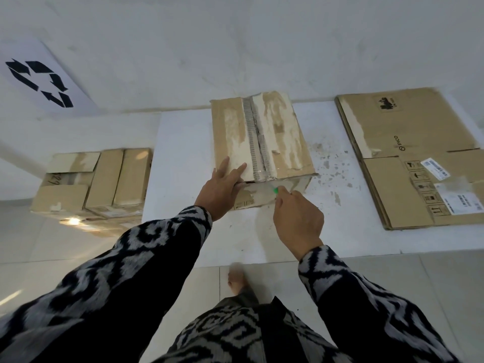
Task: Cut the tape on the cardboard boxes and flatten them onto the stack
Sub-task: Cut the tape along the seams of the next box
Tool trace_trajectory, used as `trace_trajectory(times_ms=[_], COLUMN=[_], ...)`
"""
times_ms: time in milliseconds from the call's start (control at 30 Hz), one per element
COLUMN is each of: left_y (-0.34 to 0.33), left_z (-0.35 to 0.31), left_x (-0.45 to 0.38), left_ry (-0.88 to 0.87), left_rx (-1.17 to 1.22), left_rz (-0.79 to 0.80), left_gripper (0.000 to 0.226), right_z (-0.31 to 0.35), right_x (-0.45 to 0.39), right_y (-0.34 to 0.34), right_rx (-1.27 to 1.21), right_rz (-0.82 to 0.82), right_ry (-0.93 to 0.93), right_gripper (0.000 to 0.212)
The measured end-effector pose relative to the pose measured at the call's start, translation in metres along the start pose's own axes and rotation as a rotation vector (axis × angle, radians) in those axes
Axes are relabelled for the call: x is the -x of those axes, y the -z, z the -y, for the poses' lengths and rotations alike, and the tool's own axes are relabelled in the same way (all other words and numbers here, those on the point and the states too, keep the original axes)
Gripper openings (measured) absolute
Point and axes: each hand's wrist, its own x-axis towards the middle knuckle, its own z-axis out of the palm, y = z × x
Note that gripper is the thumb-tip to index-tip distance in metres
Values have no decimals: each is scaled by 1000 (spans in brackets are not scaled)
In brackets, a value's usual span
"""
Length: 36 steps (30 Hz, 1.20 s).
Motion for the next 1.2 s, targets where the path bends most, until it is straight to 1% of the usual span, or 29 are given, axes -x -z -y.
trace_trajectory(times_ms=[167,267,400,467,533,600,733,833,933,1067,1200], left_y=[-2,-1,-5,-8,-9,-11,-7,-5,0,1,1], left_z=[2,1,6,10,14,15,11,9,3,-2,-1], left_x=[0,0,-4,-4,-4,-5,-4,-4,-3,1,-1], left_ry=[-20,-28,-7,28,48,50,56,24,5,-1,-4], left_rx=[9,11,8,-15,-26,-27,-16,-1,-1,12,16], left_rz=[-19,-13,-6,20,15,9,34,49,37,30,23], left_gripper=[46,45,46,50,58,60,55,41,31,30,39], right_z=[4,-6,-4,-7,-11,-7,-4,-14,-6,-15,-4], right_x=[-8,-3,-7,-5,-2,-7,-12,-6,-13,-5,-19], right_y=[0,1,4,5,6,6,3,1,-2,0,3], right_rx=[-9,17,33,42,45,31,17,20,3,24,13], right_rz=[-26,-23,-26,-19,-12,-16,-42,-38,-52,-27,-49], right_ry=[11,11,13,14,7,10,42,21,-7,-15,-17], right_gripper=[31,30,28,29,32,32,35,34,34,32,31])
